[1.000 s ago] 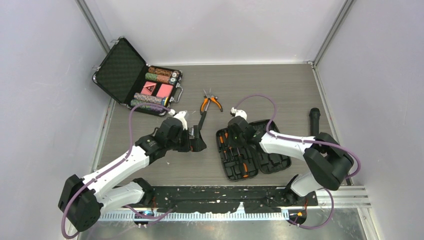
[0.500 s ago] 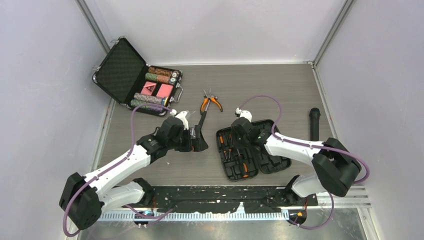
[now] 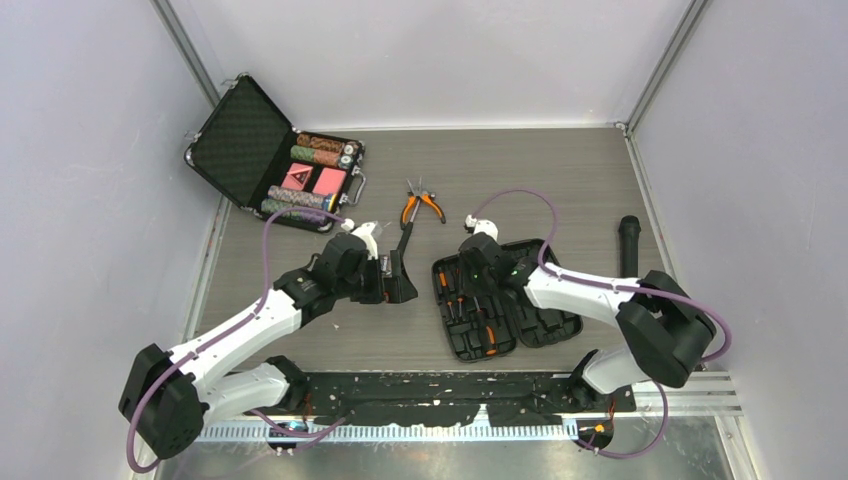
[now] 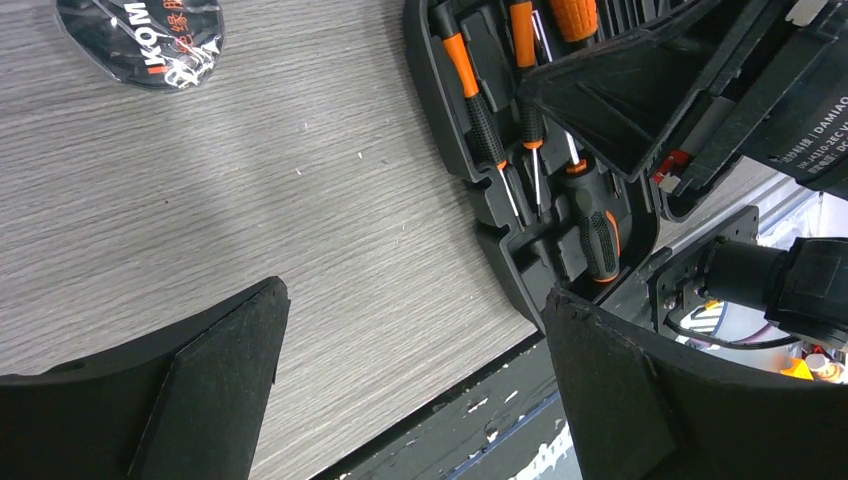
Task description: Pack the tool kit
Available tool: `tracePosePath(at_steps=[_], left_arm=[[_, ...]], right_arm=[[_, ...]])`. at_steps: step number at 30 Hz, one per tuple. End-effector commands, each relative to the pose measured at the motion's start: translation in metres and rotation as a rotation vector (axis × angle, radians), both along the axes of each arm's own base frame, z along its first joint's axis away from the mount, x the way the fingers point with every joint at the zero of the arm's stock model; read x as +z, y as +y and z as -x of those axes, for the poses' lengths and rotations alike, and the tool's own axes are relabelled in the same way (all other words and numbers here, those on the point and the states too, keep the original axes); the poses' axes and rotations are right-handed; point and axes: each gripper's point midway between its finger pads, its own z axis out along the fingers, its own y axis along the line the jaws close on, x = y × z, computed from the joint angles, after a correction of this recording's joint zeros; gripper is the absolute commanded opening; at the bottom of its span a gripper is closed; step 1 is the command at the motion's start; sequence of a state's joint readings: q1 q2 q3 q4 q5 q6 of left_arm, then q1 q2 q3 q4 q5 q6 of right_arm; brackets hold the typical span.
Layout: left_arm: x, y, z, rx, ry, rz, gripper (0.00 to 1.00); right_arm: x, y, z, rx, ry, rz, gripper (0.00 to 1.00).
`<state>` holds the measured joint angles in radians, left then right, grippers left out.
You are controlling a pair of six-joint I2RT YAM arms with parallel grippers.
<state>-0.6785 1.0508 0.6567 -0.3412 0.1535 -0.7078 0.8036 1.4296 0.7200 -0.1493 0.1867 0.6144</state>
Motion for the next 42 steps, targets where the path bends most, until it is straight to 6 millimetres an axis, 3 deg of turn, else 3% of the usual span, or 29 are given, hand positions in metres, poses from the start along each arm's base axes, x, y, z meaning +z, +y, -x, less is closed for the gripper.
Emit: tracePosePath(at_steps=[1, 18, 27, 33, 42], left_arm=[[0.019, -0.011, -0.009, -0.005, -0.042, 0.063, 1.0], [0.019, -0.014, -0.009, -0.018, -0.036, 0.07, 0.99], [0.021, -0.015, -0.009, -0.024, -0.037, 0.078, 1.0], [0.022, -0.015, -0.008, -0.024, -0.04, 0.08, 1.0], [0.021, -0.014, -0.007, -0.023, -0.043, 0.081, 1.0]], right_arm=[[0.01, 0.018, -0.013, 0.052, -0.031, -0.016, 0.29], [0.006, 0.009, -0.001, 0.163, 0.049, 0.124, 0.2], [0.016, 0.019, -0.004, 0.143, 0.053, 0.068, 0.27], [0.017, 0.024, -0.012, 0.109, 0.034, 0.049, 0.19], [0.0, 0.018, -0.015, 0.083, 0.056, 0.082, 0.11]])
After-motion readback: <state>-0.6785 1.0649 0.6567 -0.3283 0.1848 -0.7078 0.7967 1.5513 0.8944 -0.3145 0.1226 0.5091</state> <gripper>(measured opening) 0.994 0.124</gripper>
